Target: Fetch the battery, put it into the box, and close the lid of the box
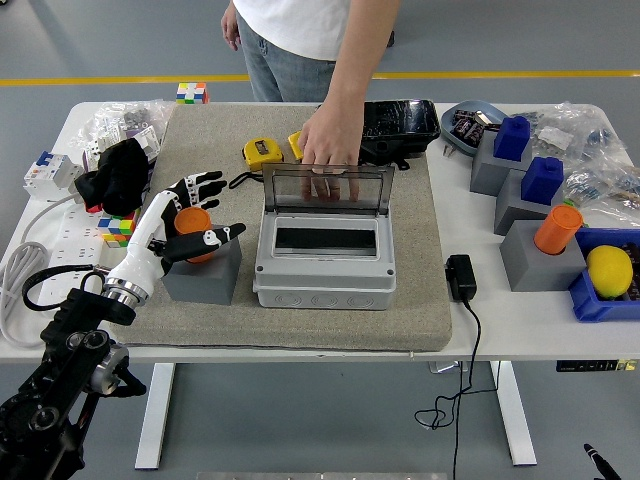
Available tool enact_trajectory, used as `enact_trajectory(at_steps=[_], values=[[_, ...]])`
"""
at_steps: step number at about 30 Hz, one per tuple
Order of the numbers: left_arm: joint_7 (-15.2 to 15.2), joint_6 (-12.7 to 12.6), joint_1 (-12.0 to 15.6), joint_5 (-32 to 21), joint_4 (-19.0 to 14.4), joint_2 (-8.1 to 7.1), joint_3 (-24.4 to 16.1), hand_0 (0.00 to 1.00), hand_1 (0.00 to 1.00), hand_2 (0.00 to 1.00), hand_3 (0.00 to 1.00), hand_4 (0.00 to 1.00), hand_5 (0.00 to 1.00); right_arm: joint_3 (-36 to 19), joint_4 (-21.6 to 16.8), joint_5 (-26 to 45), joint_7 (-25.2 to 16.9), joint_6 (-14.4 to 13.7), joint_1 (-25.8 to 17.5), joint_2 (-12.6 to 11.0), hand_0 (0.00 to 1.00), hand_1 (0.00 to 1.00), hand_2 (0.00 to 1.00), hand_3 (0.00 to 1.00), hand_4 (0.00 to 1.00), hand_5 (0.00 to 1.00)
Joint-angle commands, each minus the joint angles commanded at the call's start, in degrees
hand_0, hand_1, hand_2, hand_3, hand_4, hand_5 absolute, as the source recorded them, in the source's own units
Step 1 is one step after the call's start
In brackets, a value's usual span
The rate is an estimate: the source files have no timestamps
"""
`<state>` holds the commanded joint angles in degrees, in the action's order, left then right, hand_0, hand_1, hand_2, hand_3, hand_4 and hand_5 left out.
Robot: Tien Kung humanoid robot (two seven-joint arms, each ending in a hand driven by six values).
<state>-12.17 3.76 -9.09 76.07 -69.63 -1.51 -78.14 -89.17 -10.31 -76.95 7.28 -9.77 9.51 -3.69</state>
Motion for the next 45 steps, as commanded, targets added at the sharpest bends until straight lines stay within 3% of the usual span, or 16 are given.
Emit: enact_trajectory(at_steps=[22,33,34,45], values=[[-0.26,0.02,1.05,0.84,-2.1,-0.38,-0.43,0.811,0.846,0.762,0.755,0.998,0.011,0.39,0.0,0.08,0.08,0.02,-0.28,-0.06,0.775,0.72,0.742,0.743,0.951,0.84],[0.05,0.08,1.96,2.64,-2.86,-0.57,-0.4,0.827,0.866,0.793,0.776,0.998,0.011,0.53,0.0,0.28,0.03,0.01,-0.33,-0.14,0.775,0.72,0.742,0.743,0.951,0.84],[0.07,0.05,1.95,2.77,-2.8,-0.53,-0.38,0.852,0.887,0.834,0.822,0.998,0.018,0.55,0.0,0.32,0.01,0.01,-0.31,-0.13,0.775,0.719,0.741,0.742,0.951,0.842],[-0.82,-2.32,0.91,2.55,-1.19,-0.31,0.12,0.825,0.856,0.784,0.771,0.998,0.049,0.23,0.0,0.23,0.09,-0.01,-0.14,-0.17,0.775,0.719,0.742,0.743,0.951,0.842]])
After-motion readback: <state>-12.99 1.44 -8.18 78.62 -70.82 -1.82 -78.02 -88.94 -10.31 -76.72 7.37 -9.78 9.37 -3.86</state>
